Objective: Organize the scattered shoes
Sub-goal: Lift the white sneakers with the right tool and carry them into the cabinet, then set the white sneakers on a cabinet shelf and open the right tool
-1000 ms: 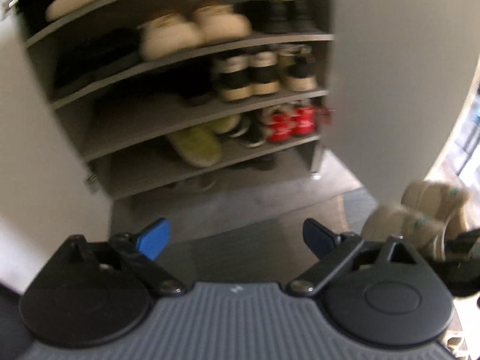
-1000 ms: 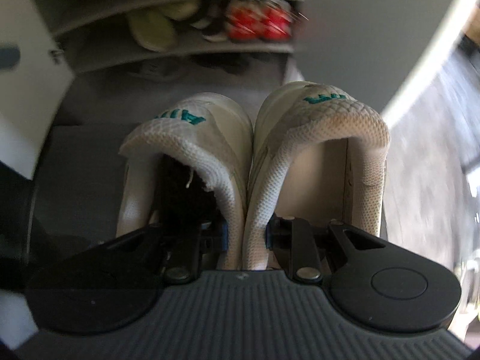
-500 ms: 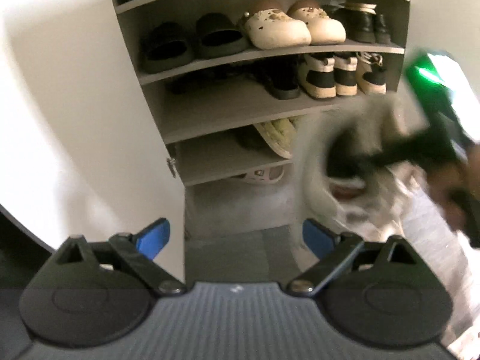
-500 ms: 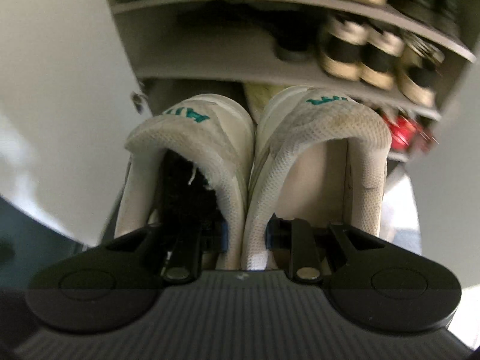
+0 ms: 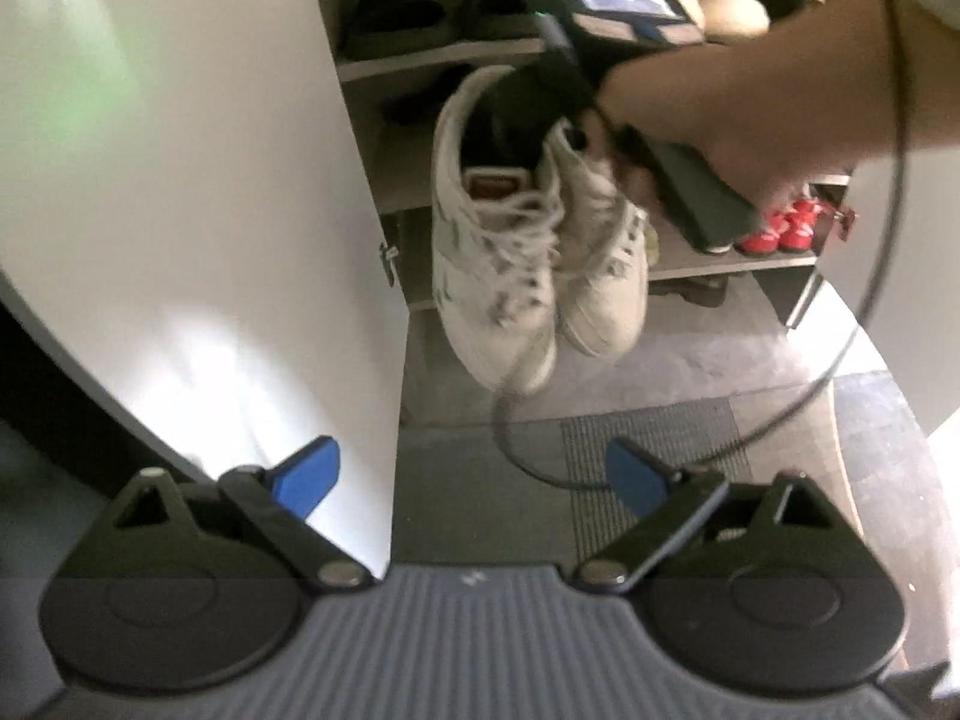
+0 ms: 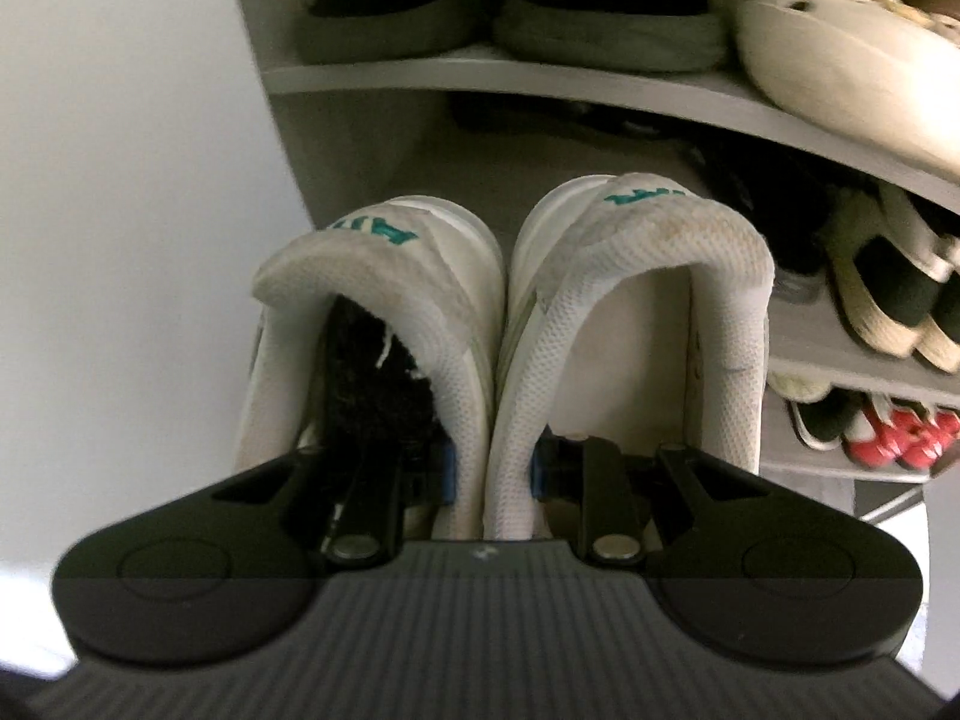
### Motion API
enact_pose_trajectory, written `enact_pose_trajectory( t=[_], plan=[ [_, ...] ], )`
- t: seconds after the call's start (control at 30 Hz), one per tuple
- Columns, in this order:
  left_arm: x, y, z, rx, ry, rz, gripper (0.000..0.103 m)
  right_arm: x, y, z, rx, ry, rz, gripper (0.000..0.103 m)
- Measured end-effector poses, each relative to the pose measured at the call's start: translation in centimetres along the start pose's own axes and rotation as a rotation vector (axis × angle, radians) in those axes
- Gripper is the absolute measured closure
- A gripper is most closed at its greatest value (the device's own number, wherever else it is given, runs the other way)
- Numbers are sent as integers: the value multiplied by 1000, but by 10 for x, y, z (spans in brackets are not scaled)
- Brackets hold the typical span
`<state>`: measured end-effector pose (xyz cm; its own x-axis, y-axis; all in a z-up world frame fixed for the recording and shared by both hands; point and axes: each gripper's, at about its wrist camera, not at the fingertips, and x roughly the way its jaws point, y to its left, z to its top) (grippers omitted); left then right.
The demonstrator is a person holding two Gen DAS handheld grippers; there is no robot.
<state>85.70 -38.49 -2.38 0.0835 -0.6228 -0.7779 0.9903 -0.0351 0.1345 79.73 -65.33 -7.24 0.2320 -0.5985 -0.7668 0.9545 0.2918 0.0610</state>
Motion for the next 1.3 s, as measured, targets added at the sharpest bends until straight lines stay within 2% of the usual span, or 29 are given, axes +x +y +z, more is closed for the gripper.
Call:
enact_pose_trajectory(
  t=[0.2,0.3,0.47,0.57,0.63,0.87,0.93,1.03,1.3],
  plan=[
    [30,-4,-8,-28,37,8,6,47,2,32,43,17,-13,78],
    [45,-11,-12,-11,55,15,6,63,1,42,48,29,-9,78],
    [71,-24,-18,2,103,16,6,71,-5,56,43,-21,-12,78],
    [88,-33,-19,17,141,17,6,78,-5,58,28,-39,-18,78],
    [120,-29,-6,-8,152,11,6,82,-5,57,22,-59,-24,77],
    [155,-40,12,-38,142,4,6,80,-4,40,-2,-157,-50,77],
    [169,-45,20,-38,134,7,6,80,-7,42,11,-149,-45,77],
    [196,-47,23,-64,125,11,6,82,-13,55,45,-86,-39,77],
    [272,-55,23,-69,123,49,6,84,-37,69,71,3,43,77]
  ],
)
